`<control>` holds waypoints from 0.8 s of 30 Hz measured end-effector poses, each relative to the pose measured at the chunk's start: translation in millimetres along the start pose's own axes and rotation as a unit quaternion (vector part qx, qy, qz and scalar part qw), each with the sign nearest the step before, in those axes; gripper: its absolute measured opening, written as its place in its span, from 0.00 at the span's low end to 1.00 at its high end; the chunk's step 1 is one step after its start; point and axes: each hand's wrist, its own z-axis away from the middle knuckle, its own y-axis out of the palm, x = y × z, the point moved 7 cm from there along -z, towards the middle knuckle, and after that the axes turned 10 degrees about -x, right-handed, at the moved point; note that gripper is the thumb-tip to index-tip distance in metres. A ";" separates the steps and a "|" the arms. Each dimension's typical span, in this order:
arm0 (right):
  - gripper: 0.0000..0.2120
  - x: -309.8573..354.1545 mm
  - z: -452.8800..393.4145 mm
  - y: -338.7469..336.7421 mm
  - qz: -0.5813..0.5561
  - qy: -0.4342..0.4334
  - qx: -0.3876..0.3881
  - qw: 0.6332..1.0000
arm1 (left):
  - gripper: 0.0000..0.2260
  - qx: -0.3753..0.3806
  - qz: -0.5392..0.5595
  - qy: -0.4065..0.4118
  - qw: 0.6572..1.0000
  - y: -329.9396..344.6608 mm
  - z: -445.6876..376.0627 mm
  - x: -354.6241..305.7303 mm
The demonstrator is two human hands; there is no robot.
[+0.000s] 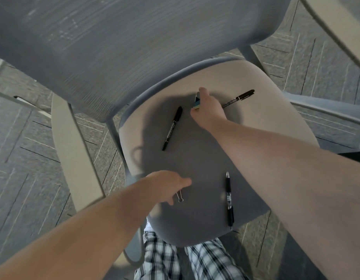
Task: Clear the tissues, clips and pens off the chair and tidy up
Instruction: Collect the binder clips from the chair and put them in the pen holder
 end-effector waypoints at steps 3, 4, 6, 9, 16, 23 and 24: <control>0.20 -4.9 -1.3 3.5 0.000 0.009 0.006 1.000 | 0.23 -0.016 -0.016 -0.002 1.000 0.0 -5.0 -0.9; 0.20 -6.7 -2.4 4.0 0.000 0.012 0.007 1.000 | 0.21 -0.022 -0.029 0.003 0.999 -0.4 -6.8 -2.4; 0.20 -9.7 -3.8 5.6 0.007 0.008 0.011 1.000 | 0.18 -0.029 -0.057 0.018 0.998 0.4 -9.9 -6.2; 0.22 -12.7 -3.6 9.2 0.012 0.000 0.019 1.000 | 0.15 -0.031 -0.081 0.031 0.996 4.0 -13.0 -9.4; 0.18 -10.5 -5.5 10.7 0.014 -0.006 0.003 1.000 | 0.13 -0.039 -0.026 -0.002 0.999 -0.7 -13.4 1.9; 0.09 -8.1 -10.2 20.0 0.035 -0.003 0.016 0.999 | 0.13 -0.078 -0.001 -0.036 0.996 -13.7 -13.8 11.6; 0.10 -8.0 -10.2 21.2 0.034 -0.002 0.014 0.999 | 0.13 -0.079 0.002 -0.043 0.996 -14.8 -14.0 12.9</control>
